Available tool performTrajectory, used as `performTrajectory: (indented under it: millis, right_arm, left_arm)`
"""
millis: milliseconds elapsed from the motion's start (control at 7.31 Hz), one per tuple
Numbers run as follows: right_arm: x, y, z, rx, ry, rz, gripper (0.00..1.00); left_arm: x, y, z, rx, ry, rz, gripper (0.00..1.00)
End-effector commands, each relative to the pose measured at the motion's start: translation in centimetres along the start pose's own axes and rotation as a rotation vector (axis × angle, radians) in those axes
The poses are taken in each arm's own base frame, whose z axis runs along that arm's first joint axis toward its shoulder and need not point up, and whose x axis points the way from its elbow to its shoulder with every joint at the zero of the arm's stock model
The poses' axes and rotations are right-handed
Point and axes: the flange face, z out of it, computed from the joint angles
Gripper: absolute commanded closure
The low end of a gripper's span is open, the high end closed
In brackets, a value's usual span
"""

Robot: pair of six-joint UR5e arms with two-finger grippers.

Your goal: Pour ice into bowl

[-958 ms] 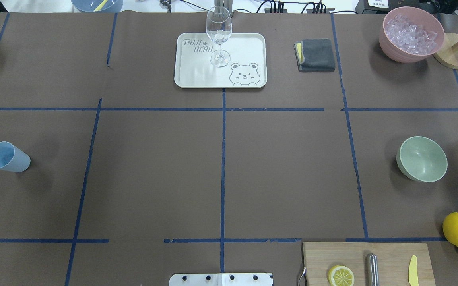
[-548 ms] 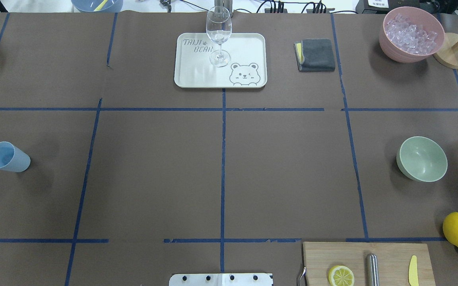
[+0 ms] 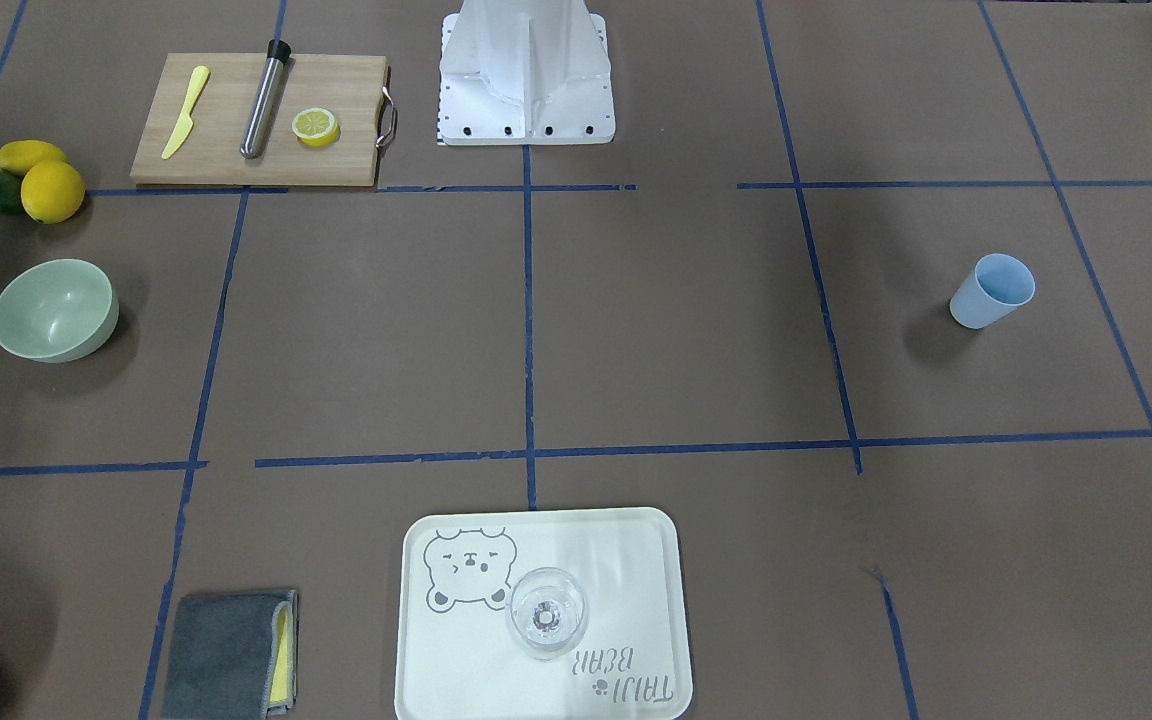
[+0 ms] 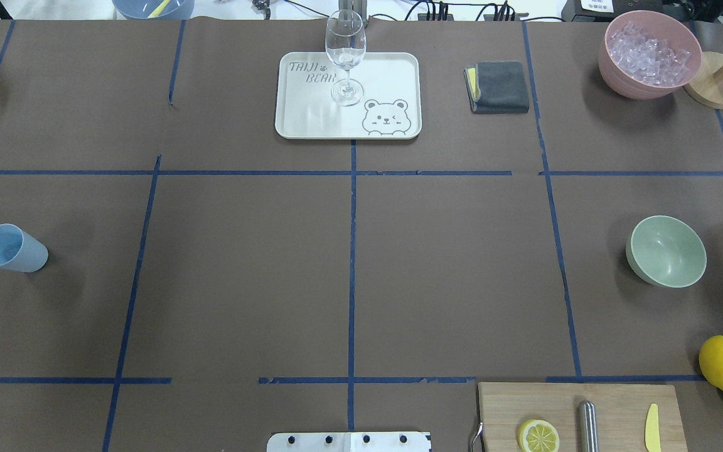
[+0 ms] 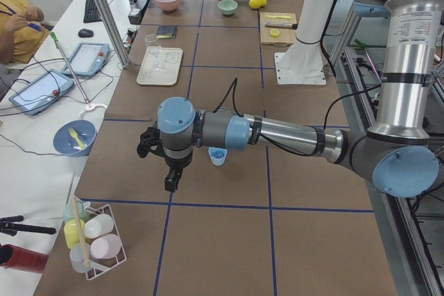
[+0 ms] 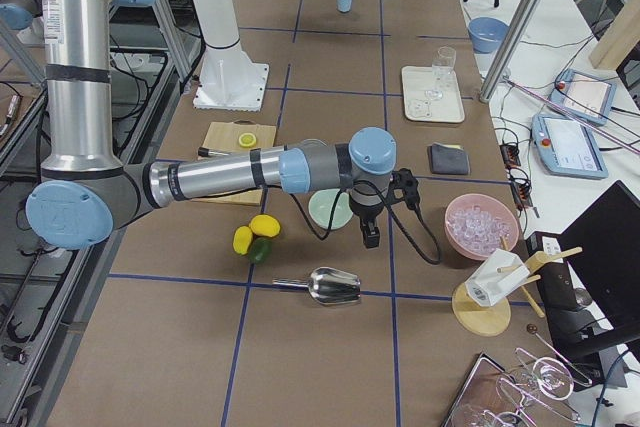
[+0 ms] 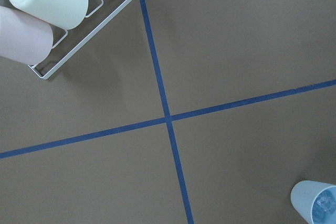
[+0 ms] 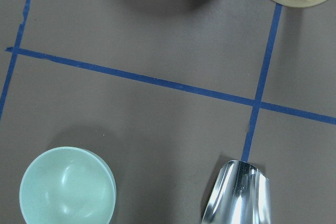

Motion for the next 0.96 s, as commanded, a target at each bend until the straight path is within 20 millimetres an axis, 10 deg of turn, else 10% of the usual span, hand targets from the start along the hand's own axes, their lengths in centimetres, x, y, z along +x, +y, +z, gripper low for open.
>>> performTrajectory:
  millis: [0,821]
  right_arm:
    - [0.5,1.2,0.3,-0.009,-0.003,0.017,0.0]
    - [0.9,2.2,0.7,-0.029,-0.01,0.037,0.0]
  left_arm:
    - [-0.2,1.0,0.5,-0.006,0.001,-0.001,0.0]
    - [0.9,1.3,2.6,-0.032,0.038,0.023,0.0]
